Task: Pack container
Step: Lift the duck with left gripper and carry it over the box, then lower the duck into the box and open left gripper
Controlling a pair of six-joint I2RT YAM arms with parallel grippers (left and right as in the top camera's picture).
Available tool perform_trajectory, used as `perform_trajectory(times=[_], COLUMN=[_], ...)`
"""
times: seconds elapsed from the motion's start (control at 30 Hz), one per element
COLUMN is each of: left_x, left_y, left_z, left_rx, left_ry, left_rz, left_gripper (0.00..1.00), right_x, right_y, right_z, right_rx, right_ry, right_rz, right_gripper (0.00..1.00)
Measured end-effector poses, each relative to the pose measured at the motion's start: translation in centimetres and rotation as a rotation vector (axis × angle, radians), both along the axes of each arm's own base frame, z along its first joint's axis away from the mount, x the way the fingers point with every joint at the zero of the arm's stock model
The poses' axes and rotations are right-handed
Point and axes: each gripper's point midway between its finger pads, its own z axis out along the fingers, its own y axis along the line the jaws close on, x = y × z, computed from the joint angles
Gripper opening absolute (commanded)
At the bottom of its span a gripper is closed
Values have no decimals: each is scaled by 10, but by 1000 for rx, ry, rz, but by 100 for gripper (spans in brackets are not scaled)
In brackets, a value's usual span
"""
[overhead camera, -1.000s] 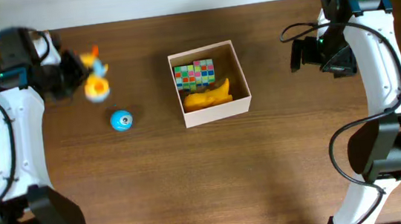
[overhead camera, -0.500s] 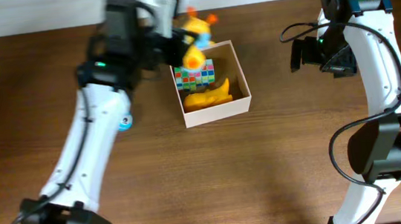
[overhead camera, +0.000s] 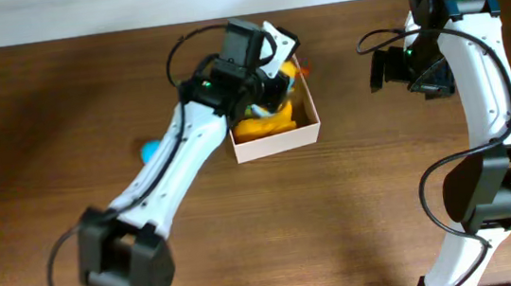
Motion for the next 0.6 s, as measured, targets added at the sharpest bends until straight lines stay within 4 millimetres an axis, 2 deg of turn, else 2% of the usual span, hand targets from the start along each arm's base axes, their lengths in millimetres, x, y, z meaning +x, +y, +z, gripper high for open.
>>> perform_trajectory(times=[0.13, 0.2, 0.37, 0.6], left_x=[3, 1, -4, -20], left_y=[0, -1, -5, 1], left_z=[-43, -56, -63, -74], left_rx=[56, 73, 86, 130], left_ry=[73, 100, 118, 185], left_rz=[7, 3, -10, -16], left_gripper=[9, 9, 9, 9], right_x=[0, 0, 0, 0], right_y=[0, 0, 0, 0], right_z=[0, 0, 0, 0], right_rx=[0, 0, 0, 0], right_ry=[0, 0, 0, 0], right_rz=[0, 1, 0, 1], right_gripper=[99, 99, 99, 99])
